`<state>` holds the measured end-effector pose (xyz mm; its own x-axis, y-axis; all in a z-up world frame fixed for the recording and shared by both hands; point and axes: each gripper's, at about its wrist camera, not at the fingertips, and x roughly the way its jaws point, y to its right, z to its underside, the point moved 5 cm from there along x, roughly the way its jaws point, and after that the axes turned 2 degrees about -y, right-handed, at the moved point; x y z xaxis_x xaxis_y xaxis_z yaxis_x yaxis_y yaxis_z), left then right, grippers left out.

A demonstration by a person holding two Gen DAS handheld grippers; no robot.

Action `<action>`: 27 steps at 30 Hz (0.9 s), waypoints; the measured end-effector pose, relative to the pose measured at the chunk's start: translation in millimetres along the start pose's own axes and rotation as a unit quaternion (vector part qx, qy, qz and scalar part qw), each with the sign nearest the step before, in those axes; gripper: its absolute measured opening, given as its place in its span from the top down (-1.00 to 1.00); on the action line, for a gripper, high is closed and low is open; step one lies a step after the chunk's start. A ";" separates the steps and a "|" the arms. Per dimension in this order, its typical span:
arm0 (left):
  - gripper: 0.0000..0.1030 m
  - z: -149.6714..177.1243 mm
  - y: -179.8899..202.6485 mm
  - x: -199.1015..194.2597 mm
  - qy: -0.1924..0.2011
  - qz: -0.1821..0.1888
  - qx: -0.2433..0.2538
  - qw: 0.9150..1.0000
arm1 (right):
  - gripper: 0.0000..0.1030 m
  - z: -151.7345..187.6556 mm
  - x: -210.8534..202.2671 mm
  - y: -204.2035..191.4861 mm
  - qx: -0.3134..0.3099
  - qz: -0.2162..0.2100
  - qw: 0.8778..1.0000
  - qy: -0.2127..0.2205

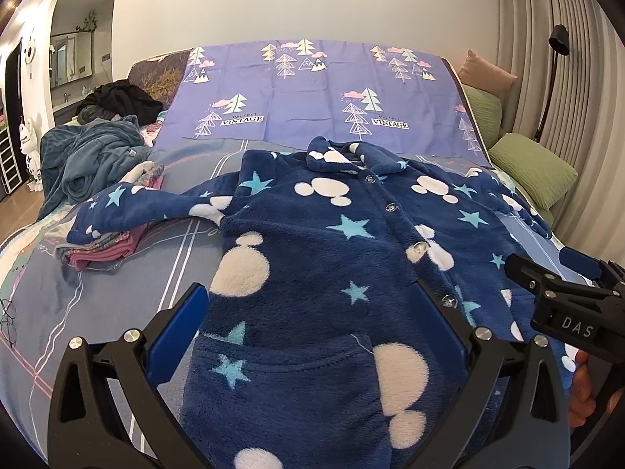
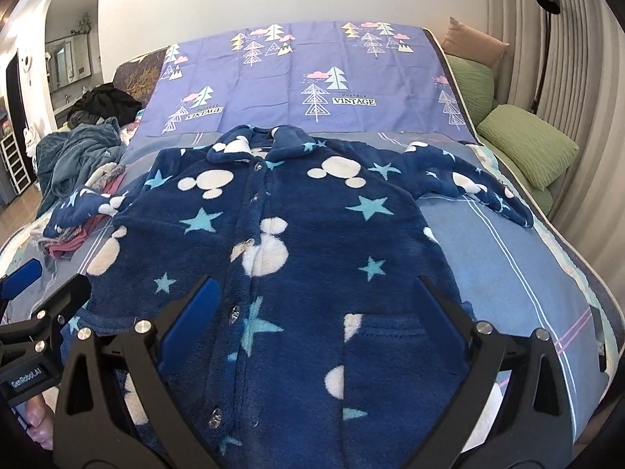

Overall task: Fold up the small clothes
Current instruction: 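Grasp the sleeve cuff nearest the left gripper with the left gripper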

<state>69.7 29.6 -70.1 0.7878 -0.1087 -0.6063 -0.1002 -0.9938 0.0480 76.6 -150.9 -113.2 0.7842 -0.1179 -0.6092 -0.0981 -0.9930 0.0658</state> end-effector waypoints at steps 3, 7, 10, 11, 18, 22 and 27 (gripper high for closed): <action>-0.97 1.6 -12.1 5.8 0.000 0.002 -0.018 1.000 | -0.94 -2.0 2.4 -4.2 -0.011 0.005 1.000 0.000; -0.97 0.4 -41.4 14.1 -0.005 0.014 -0.070 0.997 | -0.94 -5.2 7.5 -6.7 -0.019 0.011 1.000 -0.003; -0.97 -4.3 -71.7 21.0 -0.008 0.023 -0.114 0.993 | -0.94 -7.4 12.5 -9.2 -0.026 0.016 1.000 -0.006; -0.97 -6.1 -86.2 23.9 -0.008 0.022 -0.134 0.991 | -0.94 -8.2 14.0 -10.0 -0.027 0.017 0.999 -0.007; -0.83 -15.1 -150.8 42.1 -0.012 0.003 -0.211 0.977 | -0.94 -14.7 28.7 -18.6 -0.037 0.019 0.999 -0.017; -0.80 -18.6 -168.1 52.4 -0.016 -0.003 -0.219 0.976 | -0.94 -17.7 41.0 -22.0 -0.040 0.022 0.998 -0.031; -0.68 -23.1 -192.8 78.4 -0.018 0.045 -0.241 0.969 | -0.94 -20.1 53.7 -23.0 -0.038 0.025 0.998 -0.043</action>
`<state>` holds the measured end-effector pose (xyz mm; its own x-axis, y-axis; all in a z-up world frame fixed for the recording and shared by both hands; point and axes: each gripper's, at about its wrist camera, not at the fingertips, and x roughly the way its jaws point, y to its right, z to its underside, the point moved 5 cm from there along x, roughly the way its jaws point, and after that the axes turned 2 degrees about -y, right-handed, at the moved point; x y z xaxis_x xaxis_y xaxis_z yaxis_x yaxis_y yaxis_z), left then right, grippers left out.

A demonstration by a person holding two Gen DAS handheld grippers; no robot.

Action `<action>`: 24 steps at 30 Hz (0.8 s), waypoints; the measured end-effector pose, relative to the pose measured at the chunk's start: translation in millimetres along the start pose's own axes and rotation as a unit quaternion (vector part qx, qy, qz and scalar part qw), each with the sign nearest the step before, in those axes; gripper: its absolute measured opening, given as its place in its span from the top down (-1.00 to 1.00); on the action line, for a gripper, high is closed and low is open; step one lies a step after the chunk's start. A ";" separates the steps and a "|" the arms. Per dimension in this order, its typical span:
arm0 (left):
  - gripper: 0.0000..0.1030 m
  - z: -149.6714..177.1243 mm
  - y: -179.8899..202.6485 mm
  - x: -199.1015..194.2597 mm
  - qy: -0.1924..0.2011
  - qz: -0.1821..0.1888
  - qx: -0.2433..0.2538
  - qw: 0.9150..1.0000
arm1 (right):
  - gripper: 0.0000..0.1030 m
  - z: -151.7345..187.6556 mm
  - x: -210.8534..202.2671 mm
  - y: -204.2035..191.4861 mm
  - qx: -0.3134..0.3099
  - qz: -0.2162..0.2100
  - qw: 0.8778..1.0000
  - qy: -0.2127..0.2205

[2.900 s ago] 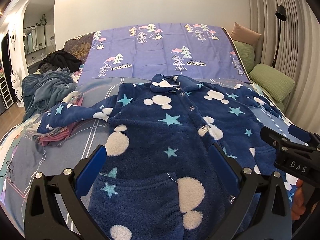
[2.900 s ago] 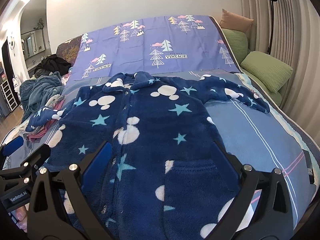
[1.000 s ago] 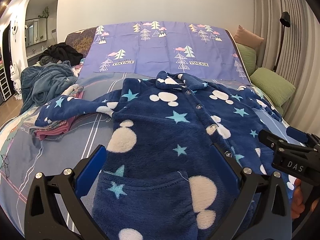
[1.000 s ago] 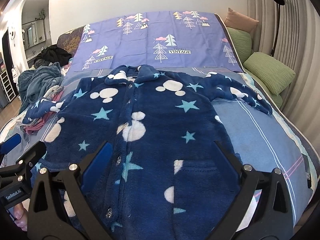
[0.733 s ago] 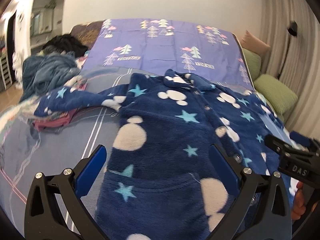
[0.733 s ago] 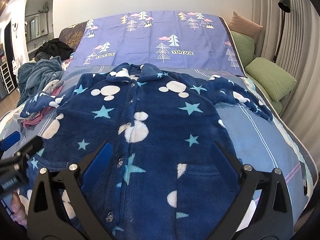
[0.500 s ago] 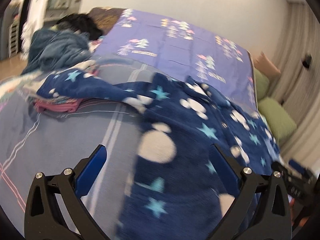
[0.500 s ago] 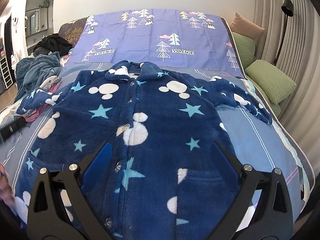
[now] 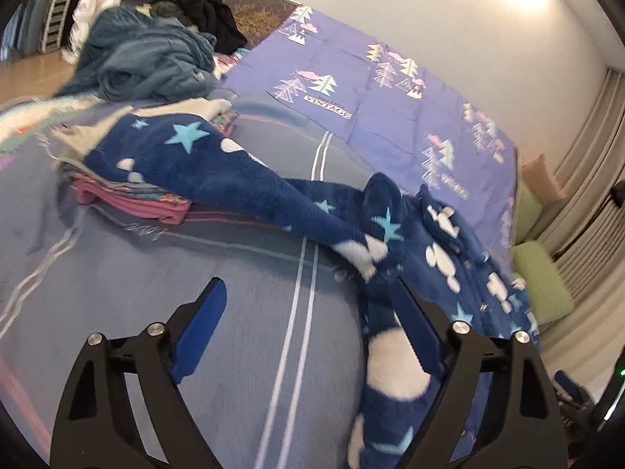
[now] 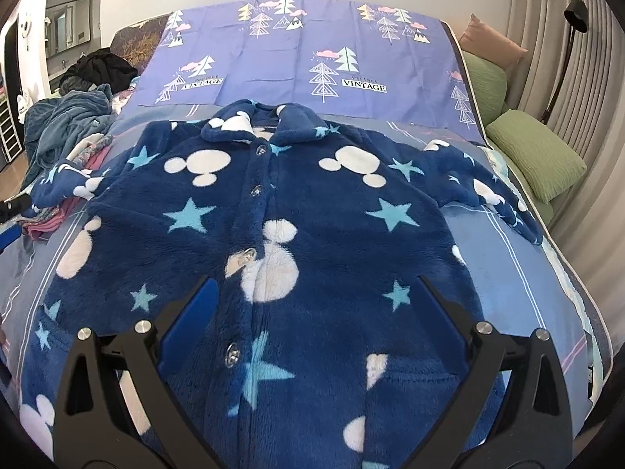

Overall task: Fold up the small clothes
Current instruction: 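Grasp the sleeve cuff nearest the left gripper with the left gripper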

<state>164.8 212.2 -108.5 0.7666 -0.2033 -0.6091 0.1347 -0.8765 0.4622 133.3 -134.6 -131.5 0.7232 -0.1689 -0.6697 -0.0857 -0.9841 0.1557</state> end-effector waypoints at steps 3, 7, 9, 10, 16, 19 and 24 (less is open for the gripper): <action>-0.59 -17.1 -35.2 18.9 -0.008 0.010 -0.061 0.998 | -0.94 -2.1 4.5 -0.3 -0.006 0.005 1.000 -0.002; -0.33 -38.3 -86.9 43.7 -0.015 0.059 -0.172 0.983 | -0.94 -6.2 13.1 0.5 -0.008 0.011 1.000 -0.007; -0.26 -49.6 -112.6 53.2 -0.008 0.063 -0.218 0.974 | -0.94 -8.1 16.2 1.0 -0.007 0.011 1.000 -0.009; -0.19 -56.4 -126.1 58.1 -0.002 0.060 -0.238 0.969 | -0.94 -8.8 18.0 0.9 -0.007 0.011 1.000 -0.010; 0.05 -81.6 -165.7 75.1 0.015 0.036 -0.294 0.955 | -0.94 -9.6 24.8 -0.7 -0.015 0.014 1.000 -0.013; 0.21 -84.9 -175.8 90.4 -0.002 0.021 -0.316 0.949 | -0.94 -10.2 27.0 0.2 -0.015 0.013 1.000 -0.016; 0.69 -88.9 -171.1 88.5 0.005 -0.003 -0.308 0.951 | -0.94 -14.6 25.0 4.7 -0.009 0.012 1.000 -0.010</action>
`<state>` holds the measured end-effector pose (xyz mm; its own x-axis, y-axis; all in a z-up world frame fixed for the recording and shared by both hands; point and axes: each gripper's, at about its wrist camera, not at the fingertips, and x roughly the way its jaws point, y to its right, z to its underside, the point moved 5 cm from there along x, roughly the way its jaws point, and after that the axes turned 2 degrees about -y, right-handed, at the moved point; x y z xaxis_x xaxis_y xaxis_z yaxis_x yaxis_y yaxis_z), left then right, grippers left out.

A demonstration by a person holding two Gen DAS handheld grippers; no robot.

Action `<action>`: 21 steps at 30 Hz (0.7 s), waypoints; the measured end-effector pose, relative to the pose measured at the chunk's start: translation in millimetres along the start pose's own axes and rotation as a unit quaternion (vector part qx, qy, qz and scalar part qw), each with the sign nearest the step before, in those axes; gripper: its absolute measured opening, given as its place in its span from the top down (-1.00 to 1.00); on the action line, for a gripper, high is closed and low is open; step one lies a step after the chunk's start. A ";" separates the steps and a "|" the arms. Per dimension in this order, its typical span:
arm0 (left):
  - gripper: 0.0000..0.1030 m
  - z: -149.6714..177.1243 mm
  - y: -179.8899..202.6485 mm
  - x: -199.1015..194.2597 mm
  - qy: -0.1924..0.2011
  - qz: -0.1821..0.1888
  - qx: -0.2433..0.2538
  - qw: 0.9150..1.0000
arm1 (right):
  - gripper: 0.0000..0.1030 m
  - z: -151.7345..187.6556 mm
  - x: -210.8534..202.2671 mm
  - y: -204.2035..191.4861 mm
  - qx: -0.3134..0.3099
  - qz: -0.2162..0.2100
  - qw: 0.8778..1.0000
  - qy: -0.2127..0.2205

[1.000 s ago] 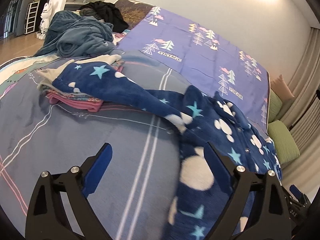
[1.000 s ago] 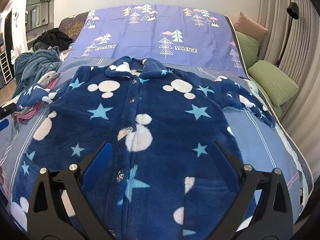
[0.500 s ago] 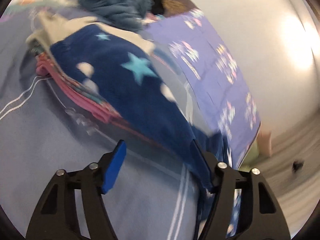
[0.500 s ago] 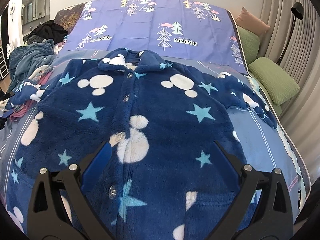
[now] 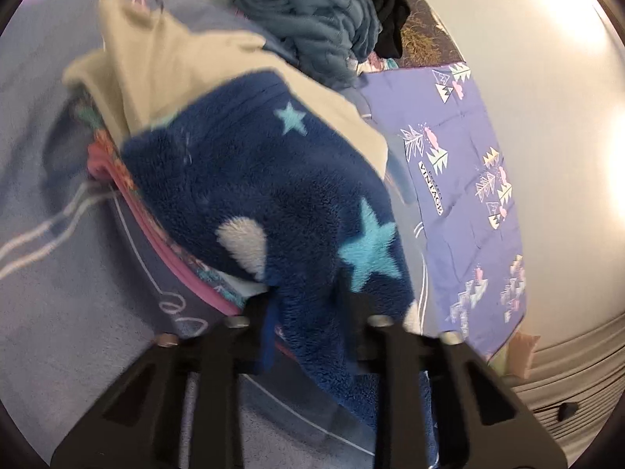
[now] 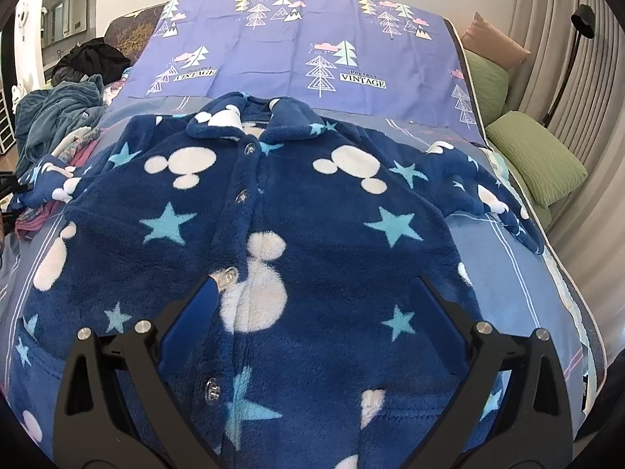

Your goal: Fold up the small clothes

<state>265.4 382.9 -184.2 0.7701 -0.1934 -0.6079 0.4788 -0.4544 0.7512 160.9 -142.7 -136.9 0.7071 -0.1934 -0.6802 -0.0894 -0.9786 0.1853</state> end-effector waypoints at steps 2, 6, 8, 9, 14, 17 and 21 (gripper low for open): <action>0.76 -4.5 12.9 -14.0 0.028 -0.007 0.018 0.999 | -0.94 -1.9 -1.6 1.5 -0.003 0.001 1.000 0.005; 0.81 -5.0 76.3 -47.7 0.088 0.006 0.098 0.991 | -0.94 -7.6 -4.2 8.0 -0.006 0.007 1.000 0.014; 0.81 11.4 127.9 -65.0 0.111 0.021 0.171 0.979 | -0.94 -10.8 -6.3 14.6 0.003 0.009 1.000 0.020; 0.81 24.3 152.7 -71.7 0.118 0.032 0.208 0.971 | -0.94 -12.4 -7.7 19.8 0.011 0.010 1.000 0.023; 0.80 136.3 265.8 -77.1 0.082 0.117 0.381 0.913 | -0.94 -11.3 -11.6 47.6 0.043 0.023 0.998 0.027; 0.79 228.1 301.2 -49.7 0.016 0.121 0.491 0.862 | -0.94 -7.6 -8.7 68.1 0.060 0.040 0.997 0.021; 0.07 337.7 293.8 -10.2 -0.062 0.078 0.634 0.767 | -0.94 0.1 -1.8 95.0 0.097 0.042 0.994 0.001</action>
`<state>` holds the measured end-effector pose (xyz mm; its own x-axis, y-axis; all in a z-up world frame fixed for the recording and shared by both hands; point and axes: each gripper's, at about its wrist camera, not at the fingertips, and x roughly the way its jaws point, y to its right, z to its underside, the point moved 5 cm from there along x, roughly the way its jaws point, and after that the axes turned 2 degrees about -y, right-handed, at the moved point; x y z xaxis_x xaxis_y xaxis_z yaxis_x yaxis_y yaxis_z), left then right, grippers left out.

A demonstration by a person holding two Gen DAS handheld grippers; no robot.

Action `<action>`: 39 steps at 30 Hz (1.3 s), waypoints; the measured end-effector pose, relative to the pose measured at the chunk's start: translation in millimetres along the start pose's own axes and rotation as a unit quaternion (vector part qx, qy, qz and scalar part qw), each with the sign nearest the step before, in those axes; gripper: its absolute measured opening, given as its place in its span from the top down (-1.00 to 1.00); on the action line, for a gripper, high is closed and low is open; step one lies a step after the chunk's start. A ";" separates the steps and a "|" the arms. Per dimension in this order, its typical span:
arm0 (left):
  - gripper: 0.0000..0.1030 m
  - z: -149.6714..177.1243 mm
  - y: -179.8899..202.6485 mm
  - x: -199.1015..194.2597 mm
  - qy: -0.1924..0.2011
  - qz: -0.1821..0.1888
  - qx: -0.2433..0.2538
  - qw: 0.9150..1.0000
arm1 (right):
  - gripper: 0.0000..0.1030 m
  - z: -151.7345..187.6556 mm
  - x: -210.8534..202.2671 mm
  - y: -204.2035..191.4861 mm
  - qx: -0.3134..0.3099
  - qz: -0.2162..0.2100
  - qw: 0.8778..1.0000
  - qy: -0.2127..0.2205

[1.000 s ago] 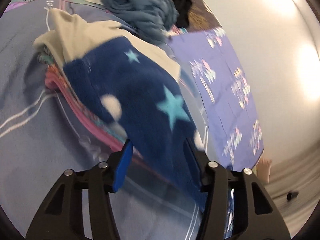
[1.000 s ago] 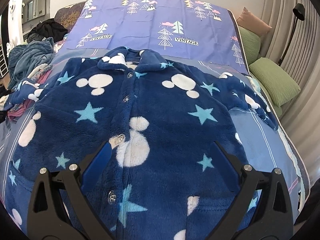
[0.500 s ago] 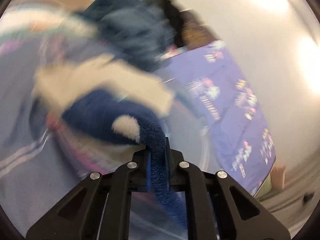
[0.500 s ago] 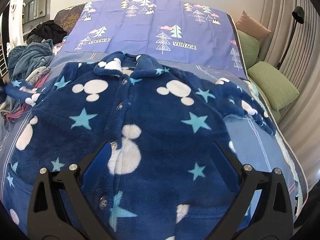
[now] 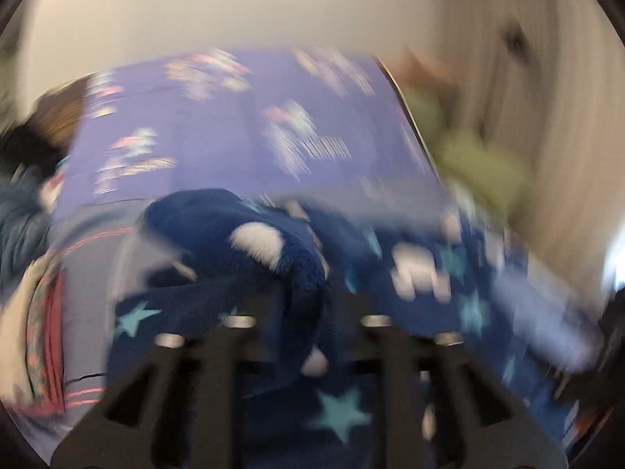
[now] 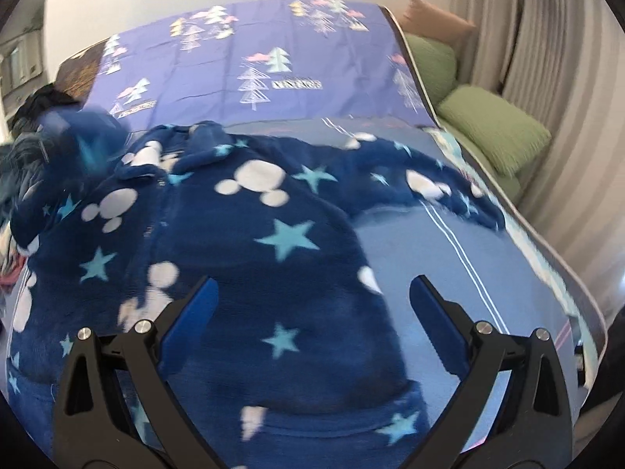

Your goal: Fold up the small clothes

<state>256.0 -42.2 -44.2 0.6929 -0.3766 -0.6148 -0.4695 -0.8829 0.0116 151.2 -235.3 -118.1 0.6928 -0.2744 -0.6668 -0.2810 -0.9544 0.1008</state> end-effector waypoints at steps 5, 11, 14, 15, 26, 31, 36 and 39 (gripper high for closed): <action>-0.27 50.2 43.4 17.1 -0.036 -0.062 0.197 0.978 | -0.94 1.4 11.1 17.7 0.003 -0.003 1.000 -0.021; -0.57 68.3 -13.8 -25.0 -0.024 -0.148 0.143 0.978 | -0.94 -19.4 31.6 -1.4 0.015 -0.114 0.991 -0.063; -0.69 80.7 -63.3 -36.9 -0.039 -0.208 0.095 0.973 | -0.94 -37.2 53.2 -24.5 0.028 -0.204 0.974 -0.098; -0.70 84.6 -74.0 -37.5 -0.046 -0.218 0.083 0.971 | -0.94 -40.8 60.0 -31.3 0.033 -0.223 0.968 -0.111; -0.72 100.1 -167.3 -5.3 -0.099 -0.278 -0.059 0.954 | -0.16 -63.6 140.8 -106.2 0.177 -0.302 0.915 -0.201; -0.80 102.7 -171.5 2.9 -0.106 -0.284 -0.079 0.950 | 0.63 -96.7 101.8 -91.1 0.169 -0.337 0.916 -0.138; -0.89 105.3 -163.2 0.9 -0.105 -0.284 -0.070 0.950 | 0.62 -105.1 53.2 -31.3 0.111 -0.245 0.963 -0.021; -0.89 104.9 -156.0 2.3 -0.105 -0.311 -0.048 0.943 | 0.35 -66.2 91.4 -17.9 0.092 -0.188 0.972 -0.112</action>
<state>273.4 124.0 -130.1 0.6899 0.2785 -0.6682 0.0509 -0.9394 -0.3389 263.5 -251.1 -132.0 0.6142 0.1406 -0.7765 -0.1652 -0.9393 -0.3007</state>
